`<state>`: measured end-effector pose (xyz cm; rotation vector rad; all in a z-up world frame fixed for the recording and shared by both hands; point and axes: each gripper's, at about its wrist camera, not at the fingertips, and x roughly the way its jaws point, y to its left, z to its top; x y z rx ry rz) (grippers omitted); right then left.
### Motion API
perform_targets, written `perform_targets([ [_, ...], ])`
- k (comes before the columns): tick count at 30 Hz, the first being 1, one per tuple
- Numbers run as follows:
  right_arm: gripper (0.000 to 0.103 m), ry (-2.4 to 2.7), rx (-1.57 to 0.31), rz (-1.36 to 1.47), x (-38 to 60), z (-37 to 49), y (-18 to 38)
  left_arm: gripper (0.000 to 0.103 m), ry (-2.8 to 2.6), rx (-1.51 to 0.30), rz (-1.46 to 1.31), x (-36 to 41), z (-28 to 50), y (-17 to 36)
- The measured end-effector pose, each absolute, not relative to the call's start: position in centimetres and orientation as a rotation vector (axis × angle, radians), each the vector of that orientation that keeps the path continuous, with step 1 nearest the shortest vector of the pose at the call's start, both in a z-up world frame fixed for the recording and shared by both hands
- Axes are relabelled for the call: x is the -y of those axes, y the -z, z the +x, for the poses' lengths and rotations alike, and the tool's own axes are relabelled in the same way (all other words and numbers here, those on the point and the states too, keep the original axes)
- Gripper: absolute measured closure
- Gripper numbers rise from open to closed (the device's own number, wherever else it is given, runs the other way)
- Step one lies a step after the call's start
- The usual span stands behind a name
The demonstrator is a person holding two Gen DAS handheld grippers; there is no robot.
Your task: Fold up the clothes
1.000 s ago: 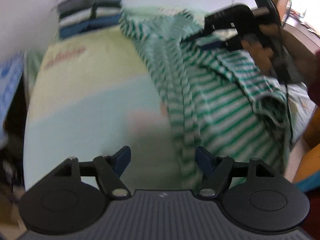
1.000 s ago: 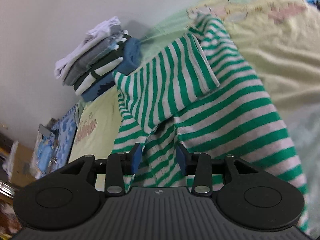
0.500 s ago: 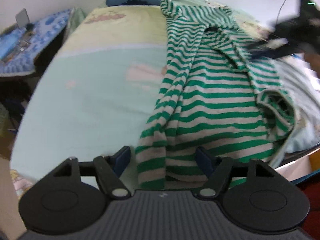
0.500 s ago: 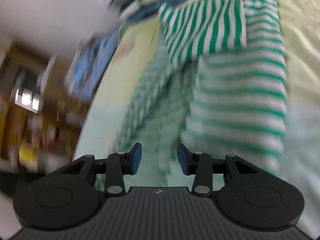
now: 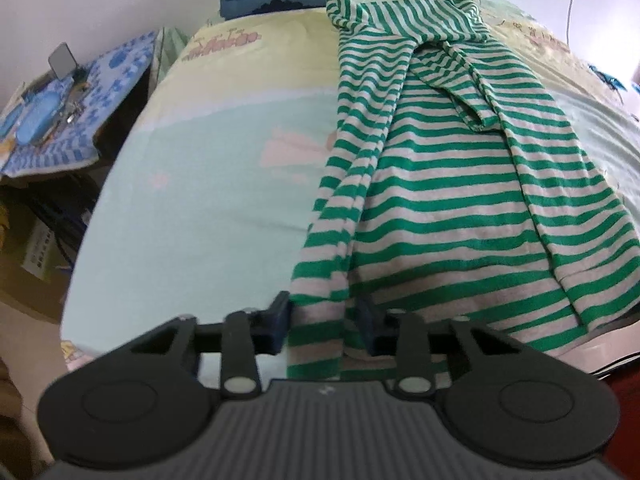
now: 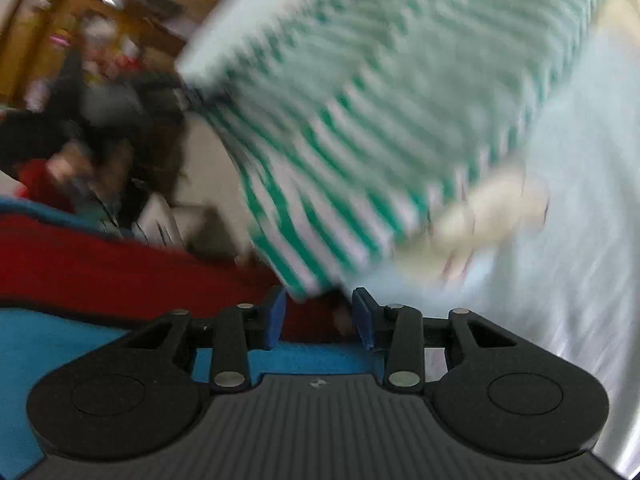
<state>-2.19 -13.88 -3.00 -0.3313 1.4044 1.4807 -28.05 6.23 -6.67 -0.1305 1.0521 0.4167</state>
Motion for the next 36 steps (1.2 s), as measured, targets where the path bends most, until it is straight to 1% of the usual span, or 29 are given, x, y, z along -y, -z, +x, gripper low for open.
perform_targets([
  [1, 0.057, -1.454, -1.332, -0.227, 13.0, -0.9, 2.3, 0.085, -0.424, -1.051, -0.121, -6.1, -28.0, 6.6],
  [2, 0.049, -1.424, -1.257, -0.125, 12.1, 0.4, 1.5, 0.085, -0.431, -1.048, -0.116, -6.0, -28.0, 6.6],
  [3, 0.046, -1.37, -1.197, -0.067, 10.9, 1.7, 1.3, 0.085, -0.438, -1.045, -0.112, -5.9, -27.9, 6.5],
  [5, 0.046, -1.274, -1.1, -0.031, 7.8, 3.9, 2.0, 0.085, -0.451, -1.041, -0.1, -5.6, -27.9, 6.4],
  [8, 0.046, -1.199, -1.082, 0.04, 2.7, 6.3, 4.4, 0.088, -0.466, -1.023, -0.099, -5.1, -28.1, 6.0],
  [11, 0.051, -1.113, -1.087, 0.073, 0.7, 7.5, 5.8, 0.09, -0.485, -1.003, -0.11, -4.7, -28.3, 5.6],
  [17, 0.055, -0.951, -1.084, 0.131, -2.6, 9.5, 8.0, 0.09, -0.494, -0.969, -0.106, -3.5, -28.5, 5.3],
  [18, 0.059, -0.956, -1.083, 0.138, -2.8, 9.6, 8.0, 0.09, -0.492, -0.967, -0.098, -3.4, -28.5, 5.3],
  [19, 0.083, -0.963, -1.082, 0.141, -2.8, 9.7, 8.0, 0.091, -0.491, -0.965, -0.088, -3.2, -28.4, 5.2],
  [20, 0.093, -0.97, -1.08, 0.14, -3.0, 9.6, 7.9, 0.091, -0.491, -0.964, -0.073, -3.1, -28.4, 5.1],
  [23, 0.094, -0.995, -1.039, 0.156, -1.9, 9.6, 6.6, 0.091, -0.482, -0.962, -0.058, -2.9, -28.4, 4.8],
  [24, 0.094, -0.999, -1.024, 0.162, -1.7, 9.7, 6.1, 0.093, -0.473, -0.961, -0.065, -2.9, -28.4, 4.6],
  [28, 0.094, -0.993, -0.979, 0.175, -1.3, 10.2, 4.9, 0.093, -0.402, -0.94, -0.091, -2.4, -28.3, 3.6],
  [36, 0.094, -0.966, -0.964, 0.128, -1.6, 11.0, 5.9, 0.093, -0.255, -0.977, -0.103, -0.2, -26.2, 4.8],
])
